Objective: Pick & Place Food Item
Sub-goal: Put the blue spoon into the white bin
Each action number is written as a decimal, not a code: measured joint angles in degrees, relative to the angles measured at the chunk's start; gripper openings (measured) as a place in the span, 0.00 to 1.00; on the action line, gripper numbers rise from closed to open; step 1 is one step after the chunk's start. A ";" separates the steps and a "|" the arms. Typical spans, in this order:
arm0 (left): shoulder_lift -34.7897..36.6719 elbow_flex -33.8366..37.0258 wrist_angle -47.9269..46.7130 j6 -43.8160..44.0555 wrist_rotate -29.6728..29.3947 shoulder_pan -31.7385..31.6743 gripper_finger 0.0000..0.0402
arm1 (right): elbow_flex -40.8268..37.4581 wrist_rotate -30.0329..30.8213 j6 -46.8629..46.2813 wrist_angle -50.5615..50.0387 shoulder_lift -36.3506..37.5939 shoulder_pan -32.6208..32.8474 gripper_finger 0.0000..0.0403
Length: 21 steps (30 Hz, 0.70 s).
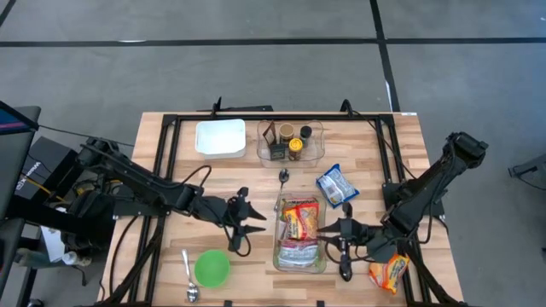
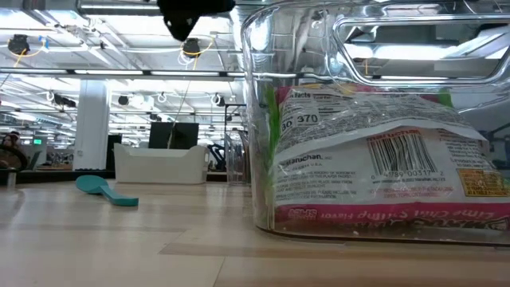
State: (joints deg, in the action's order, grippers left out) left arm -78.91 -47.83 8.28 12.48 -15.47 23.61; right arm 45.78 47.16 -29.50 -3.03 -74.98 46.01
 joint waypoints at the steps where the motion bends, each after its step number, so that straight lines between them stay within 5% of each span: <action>1: 0.00 0.42 -0.30 0.02 -0.01 0.37 0.35 | 0.00 0.56 0.00 -0.03 0.00 -0.10 0.18; 21: 0.02 12.72 -4.27 17.13 0.23 4.27 0.35 | 0.00 0.94 -0.02 -0.02 -0.02 -4.18 0.18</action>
State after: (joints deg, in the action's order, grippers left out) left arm -78.89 -35.11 4.01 29.61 -15.25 27.88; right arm 45.78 48.10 -29.52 -3.05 -75.00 41.82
